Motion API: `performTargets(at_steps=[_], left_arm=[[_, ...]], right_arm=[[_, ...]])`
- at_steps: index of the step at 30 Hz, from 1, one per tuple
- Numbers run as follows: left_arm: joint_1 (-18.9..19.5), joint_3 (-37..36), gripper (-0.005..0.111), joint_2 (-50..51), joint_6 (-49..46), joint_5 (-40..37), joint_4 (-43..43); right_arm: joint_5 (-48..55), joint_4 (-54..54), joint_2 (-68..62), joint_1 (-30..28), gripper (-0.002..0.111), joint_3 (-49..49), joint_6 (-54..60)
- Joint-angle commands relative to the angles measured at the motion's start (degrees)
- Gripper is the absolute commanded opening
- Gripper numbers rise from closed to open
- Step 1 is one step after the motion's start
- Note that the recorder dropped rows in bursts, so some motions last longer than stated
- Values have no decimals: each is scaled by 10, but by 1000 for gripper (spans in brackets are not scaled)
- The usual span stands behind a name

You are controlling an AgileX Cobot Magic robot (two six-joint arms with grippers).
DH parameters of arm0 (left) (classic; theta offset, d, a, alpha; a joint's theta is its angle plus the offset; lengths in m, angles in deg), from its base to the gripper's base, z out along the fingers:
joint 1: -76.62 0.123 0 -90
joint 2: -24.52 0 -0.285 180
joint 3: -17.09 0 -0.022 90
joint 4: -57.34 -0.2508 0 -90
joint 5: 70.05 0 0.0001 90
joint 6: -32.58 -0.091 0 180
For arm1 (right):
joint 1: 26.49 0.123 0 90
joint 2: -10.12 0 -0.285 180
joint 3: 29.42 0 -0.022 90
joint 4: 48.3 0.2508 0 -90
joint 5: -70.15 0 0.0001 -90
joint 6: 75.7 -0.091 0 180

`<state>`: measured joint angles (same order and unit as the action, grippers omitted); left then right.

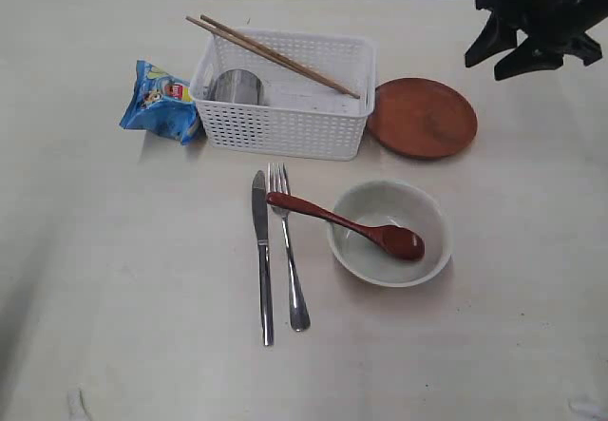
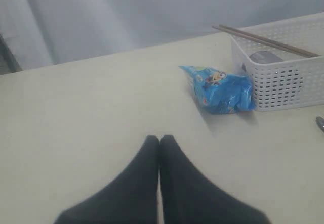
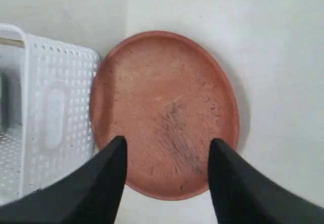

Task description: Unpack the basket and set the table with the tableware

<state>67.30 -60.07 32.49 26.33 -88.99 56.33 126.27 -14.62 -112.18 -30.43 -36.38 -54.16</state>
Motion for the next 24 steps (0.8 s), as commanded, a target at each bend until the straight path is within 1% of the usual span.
performTargets(at_steps=[1, 4, 5, 9, 12, 13, 16, 21, 22, 24], left_arm=[[-3, -1, 0, -2, 2, 4, -2], [-3, -1, 0, -2, 2, 4, 4], [-3, -1, 0, -2, 2, 4, 4], [-3, -1, 0, -2, 2, 4, 2], [-3, -1, 0, -2, 2, 4, 2], [-3, -1, 0, -2, 2, 4, 2], [-3, -1, 0, -2, 2, 4, 2], [-3, -1, 0, -2, 2, 4, 2], [-3, -1, 0, -2, 2, 4, 2], [-3, -1, 0, -2, 2, 4, 2]], right_arm=[[29, 30, 19, 32, 49, -15, 17], [31, 30, 17, 80, 58, -26, 17], [22, 30, 17, 94, 59, -28, 16], [-43, -30, 14, 156, 58, -46, -70], [-49, -103, -4, 191, 54, -68, -149], [-41, -130, -13, 201, 52, -78, -173], [-11, -175, -40, 216, 51, -105, -225], [1, -169, -72, 227, 51, -127, -258], [1, -168, -77, 230, 50, -131, -263], [-1, -160, -84, 240, 43, -137, -263]])
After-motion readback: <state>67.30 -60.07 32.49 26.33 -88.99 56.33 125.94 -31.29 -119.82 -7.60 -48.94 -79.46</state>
